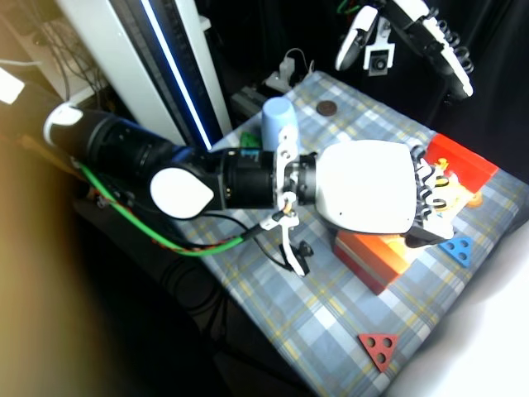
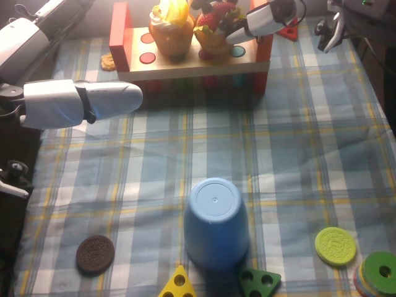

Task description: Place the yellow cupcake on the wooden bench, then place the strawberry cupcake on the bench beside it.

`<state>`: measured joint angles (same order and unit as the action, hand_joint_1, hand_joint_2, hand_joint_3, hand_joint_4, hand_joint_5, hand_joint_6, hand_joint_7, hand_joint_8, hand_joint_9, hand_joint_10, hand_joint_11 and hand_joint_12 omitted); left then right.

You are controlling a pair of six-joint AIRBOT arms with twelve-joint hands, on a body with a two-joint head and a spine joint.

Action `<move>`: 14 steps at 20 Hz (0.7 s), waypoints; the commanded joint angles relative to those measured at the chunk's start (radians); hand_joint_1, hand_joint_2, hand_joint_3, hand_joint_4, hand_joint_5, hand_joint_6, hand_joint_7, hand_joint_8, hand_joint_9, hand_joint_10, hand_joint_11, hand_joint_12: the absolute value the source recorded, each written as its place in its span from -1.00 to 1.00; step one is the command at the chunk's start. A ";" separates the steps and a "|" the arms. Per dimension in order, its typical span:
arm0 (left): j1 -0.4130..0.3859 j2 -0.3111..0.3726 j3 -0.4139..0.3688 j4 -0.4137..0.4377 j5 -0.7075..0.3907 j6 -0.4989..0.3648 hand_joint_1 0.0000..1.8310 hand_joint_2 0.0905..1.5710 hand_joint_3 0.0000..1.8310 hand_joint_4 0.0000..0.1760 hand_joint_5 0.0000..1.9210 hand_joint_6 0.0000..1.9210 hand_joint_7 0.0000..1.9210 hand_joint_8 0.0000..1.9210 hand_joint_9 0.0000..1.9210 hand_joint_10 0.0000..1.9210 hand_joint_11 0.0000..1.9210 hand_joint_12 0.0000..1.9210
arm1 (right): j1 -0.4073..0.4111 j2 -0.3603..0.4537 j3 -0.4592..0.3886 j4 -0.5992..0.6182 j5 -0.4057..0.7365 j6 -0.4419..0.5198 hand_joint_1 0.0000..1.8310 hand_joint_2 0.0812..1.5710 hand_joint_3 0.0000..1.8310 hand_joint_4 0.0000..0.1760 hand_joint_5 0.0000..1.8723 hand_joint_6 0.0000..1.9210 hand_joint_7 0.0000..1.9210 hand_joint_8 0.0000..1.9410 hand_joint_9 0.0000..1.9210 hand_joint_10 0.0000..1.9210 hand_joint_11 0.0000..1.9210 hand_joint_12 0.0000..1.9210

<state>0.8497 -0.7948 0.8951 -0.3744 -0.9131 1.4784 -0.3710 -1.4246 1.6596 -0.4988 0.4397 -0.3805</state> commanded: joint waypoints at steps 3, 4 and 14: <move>-0.016 -0.001 0.003 0.013 -0.125 -0.014 -0.21 -0.07 -0.99 1.00 -1.00 -1.00 -1.00 -1.00 -1.00 -1.00 -1.00 -1.00 | 0.017 -0.001 0.001 0.025 0.076 0.000 0.21 0.30 -1.00 -0.81 -0.24 -0.45 -0.17 -0.37 -0.21 -0.53 -0.70 0.36; -0.017 -0.001 0.003 0.013 -0.127 -0.015 -0.20 -0.06 -0.99 1.00 -1.00 -1.00 -1.00 -1.00 -1.00 -1.00 -1.00 -1.00 | 0.017 -0.001 -0.001 0.025 0.076 0.000 0.13 0.27 -1.00 -0.52 -0.27 -0.78 -0.26 -0.72 -0.29 -0.63 -0.80 0.37; -0.017 0.004 0.003 0.013 -0.144 -0.028 -0.22 -0.07 -1.00 1.00 -1.00 -1.00 -1.00 -1.00 -1.00 -1.00 -1.00 -1.00 | 0.017 0.058 -0.054 0.025 0.103 -0.006 -0.14 0.29 -1.00 0.10 -0.66 -1.00 -0.69 -1.00 -0.66 -1.00 -1.00 -0.15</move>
<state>0.8482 -0.7948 0.8951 -0.3744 -0.9207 1.4620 -0.3710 -1.3735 1.6001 -0.5068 0.4240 -0.3851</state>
